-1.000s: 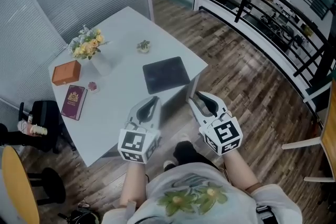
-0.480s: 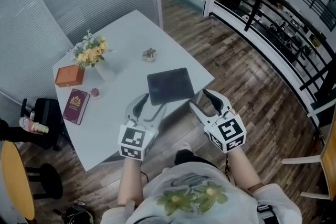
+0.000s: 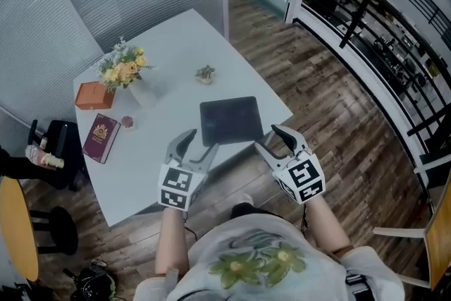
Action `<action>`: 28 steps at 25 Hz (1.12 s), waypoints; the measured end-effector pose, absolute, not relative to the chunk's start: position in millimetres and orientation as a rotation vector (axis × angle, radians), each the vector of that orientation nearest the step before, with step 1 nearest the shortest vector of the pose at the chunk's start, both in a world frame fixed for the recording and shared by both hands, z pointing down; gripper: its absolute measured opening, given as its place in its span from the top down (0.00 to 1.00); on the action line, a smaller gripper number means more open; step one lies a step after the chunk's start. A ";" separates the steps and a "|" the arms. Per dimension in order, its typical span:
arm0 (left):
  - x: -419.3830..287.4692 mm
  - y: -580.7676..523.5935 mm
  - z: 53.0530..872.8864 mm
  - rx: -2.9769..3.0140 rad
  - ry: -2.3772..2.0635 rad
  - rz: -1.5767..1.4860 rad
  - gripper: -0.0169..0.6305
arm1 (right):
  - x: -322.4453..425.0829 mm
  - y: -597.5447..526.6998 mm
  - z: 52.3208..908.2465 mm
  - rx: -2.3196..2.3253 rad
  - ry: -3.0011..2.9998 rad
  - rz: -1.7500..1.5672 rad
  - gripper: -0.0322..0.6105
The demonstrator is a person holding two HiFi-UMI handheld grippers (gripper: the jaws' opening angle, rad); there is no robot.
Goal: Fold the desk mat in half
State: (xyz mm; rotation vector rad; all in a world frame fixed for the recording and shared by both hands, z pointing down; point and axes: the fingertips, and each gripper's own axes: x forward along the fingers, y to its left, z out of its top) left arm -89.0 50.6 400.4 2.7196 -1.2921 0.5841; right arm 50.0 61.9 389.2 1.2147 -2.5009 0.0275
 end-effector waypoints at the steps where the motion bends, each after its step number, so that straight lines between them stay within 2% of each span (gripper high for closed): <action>1: -89.1 48.0 405.6 2.705 -1.296 0.596 0.61 | 51.7 59.1 393.5 1.201 -2.495 0.027 0.61; 28: -87.9 7.3 567.0 2.394 -1.211 1.073 0.61 | 66.7 5.5 573.3 0.649 -2.174 -0.069 0.61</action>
